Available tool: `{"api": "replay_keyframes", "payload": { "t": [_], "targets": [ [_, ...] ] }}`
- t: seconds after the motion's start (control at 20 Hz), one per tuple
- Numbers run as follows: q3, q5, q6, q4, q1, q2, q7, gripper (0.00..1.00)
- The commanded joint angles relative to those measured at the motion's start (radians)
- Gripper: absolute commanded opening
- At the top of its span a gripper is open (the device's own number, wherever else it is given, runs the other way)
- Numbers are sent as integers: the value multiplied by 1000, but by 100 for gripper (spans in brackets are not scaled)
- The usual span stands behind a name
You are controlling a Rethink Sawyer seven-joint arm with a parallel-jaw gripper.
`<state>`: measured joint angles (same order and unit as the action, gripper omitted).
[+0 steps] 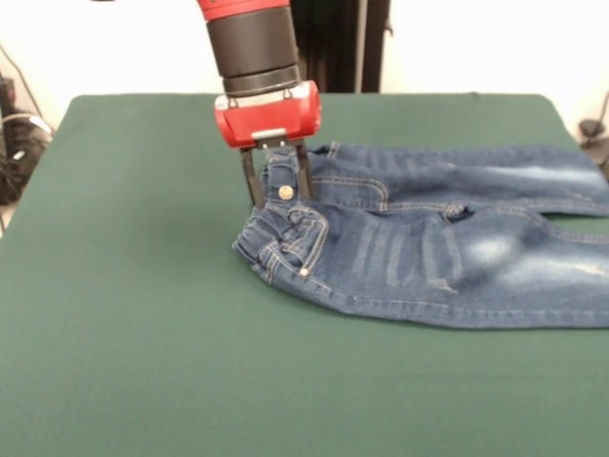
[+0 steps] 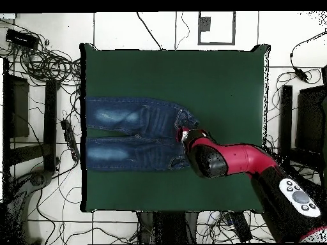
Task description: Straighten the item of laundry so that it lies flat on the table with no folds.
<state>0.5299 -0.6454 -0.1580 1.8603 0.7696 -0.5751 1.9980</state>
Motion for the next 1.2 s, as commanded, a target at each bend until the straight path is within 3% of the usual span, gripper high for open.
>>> {"api": "replay_keyframes", "payload": {
  "t": [0.05, 0.8, 1.2],
  "targets": [
    [3, -48, -24, 83, -15, 24, -3, 100],
    [-74, -67, 80, 7, -73, 36, 40, 100],
    [-52, -77, 70, 28, -36, 34, 11, 100]
  ]
}}
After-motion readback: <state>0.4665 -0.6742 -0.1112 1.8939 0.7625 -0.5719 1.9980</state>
